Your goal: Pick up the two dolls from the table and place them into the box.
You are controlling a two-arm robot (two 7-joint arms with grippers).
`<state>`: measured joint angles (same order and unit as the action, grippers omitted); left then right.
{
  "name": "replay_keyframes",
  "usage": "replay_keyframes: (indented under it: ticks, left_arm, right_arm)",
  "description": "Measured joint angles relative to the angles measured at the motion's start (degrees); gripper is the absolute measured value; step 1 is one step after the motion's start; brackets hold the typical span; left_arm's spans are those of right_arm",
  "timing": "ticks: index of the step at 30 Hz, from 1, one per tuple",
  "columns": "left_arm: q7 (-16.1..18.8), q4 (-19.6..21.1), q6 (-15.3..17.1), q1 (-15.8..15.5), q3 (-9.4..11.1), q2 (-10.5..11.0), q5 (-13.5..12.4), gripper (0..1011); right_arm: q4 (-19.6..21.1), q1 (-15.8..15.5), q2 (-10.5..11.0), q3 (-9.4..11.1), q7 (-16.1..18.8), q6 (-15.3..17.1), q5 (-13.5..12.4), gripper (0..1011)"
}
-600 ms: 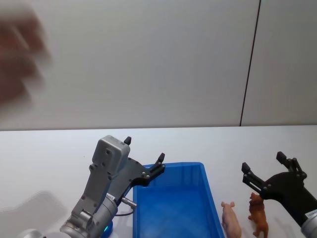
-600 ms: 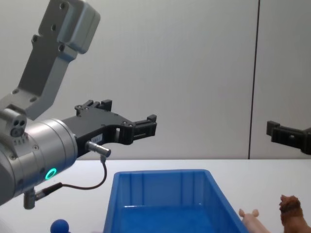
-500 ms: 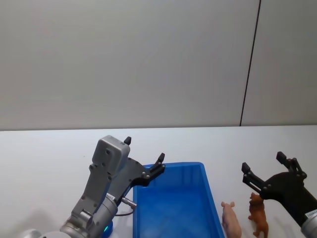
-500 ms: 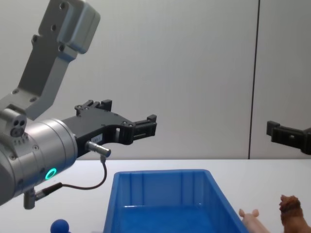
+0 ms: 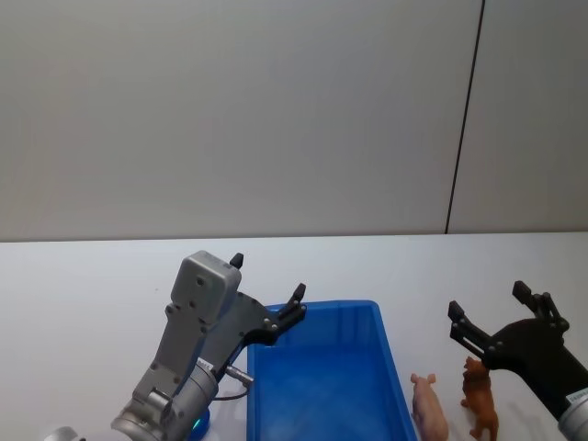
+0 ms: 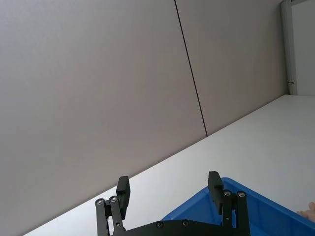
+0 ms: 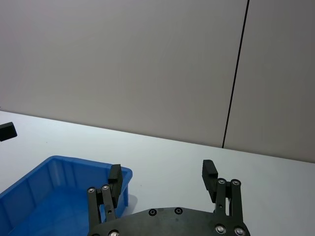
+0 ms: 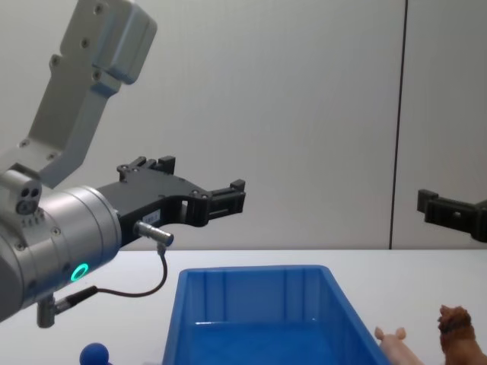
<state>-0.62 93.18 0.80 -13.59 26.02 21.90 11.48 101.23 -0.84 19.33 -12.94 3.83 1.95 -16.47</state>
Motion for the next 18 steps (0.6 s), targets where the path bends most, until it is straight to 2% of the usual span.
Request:
replay_keyframes:
  ticks: [18]
  left_arm:
    - [0.0,0.0,0.0,0.0,0.0,0.0,0.0,1000]
  right_arm:
    - [0.0,0.0,0.0,0.0,0.0,0.0,0.0,1001]
